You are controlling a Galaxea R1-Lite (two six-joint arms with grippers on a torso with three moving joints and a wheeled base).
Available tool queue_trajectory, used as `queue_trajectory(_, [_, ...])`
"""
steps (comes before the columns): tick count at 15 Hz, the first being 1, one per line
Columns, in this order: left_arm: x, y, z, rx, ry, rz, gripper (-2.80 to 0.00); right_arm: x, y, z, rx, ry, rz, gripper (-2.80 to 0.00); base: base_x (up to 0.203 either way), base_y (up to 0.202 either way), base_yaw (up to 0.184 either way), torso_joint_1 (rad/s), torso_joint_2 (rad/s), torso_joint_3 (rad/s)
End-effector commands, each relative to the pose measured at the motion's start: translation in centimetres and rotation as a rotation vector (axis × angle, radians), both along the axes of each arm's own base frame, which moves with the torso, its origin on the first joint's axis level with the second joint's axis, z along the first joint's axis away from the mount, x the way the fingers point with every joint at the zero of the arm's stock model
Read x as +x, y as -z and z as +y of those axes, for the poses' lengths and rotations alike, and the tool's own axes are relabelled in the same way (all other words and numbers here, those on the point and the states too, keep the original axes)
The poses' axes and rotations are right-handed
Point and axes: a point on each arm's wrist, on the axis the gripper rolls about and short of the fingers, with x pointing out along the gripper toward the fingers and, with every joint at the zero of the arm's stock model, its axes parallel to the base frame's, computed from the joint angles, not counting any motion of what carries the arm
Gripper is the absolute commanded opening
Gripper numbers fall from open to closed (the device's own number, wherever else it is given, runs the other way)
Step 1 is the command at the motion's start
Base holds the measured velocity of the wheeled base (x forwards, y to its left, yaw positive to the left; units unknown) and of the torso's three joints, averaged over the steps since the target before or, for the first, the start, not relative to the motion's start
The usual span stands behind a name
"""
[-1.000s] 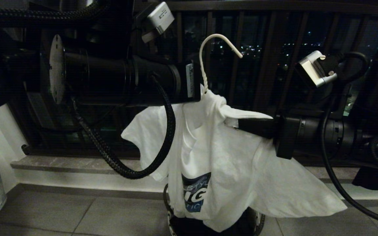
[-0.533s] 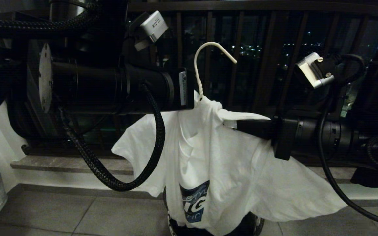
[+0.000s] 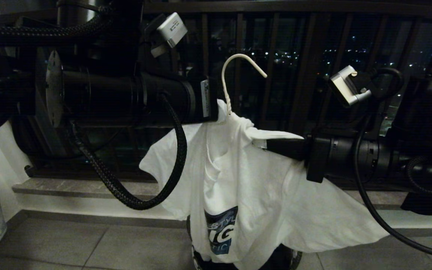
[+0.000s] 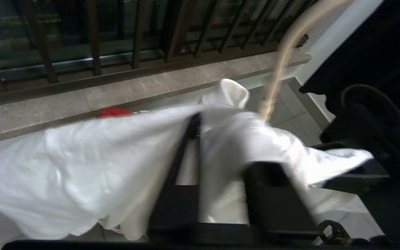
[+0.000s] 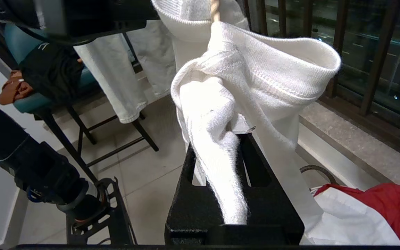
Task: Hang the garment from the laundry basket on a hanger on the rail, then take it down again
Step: Hang the clothes on the clothes rack
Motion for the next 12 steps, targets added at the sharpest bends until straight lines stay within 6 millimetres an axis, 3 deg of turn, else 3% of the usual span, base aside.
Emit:
queue_trajectory(1, [0.0,-0.1,0.3,-0.001,-0.008,0.000,0.00,0.1,0.0,0.1,0.001,-0.005,0.001,-2.80,0.000,0.000,0.000,0.000,0.00,0.000])
queue_trajectory(6, [-0.4,-0.8,1.2,-0.013,-0.022,-0.015,0.00,0.0,-0.1,0.0,0.003,0.000,-0.003,-2.80,0.000,0.000,0.000,0.000,0.00,0.000])
queue_trajectory(9, [-1.6,-1.7,2.4,-0.027,-0.024,-0.029,0.00,0.1,-0.1,-0.1,0.004,0.003,-0.003,-2.80,0.000,0.000,0.000,0.000,0.00,0.000])
queue_trajectory(12, [-2.0,-0.9,2.7,0.103,-0.005,0.005,0.00,0.1,-0.1,-0.2,0.003,0.007,-0.003,-2.80,0.000,0.000,0.000,0.000,0.00,0.000])
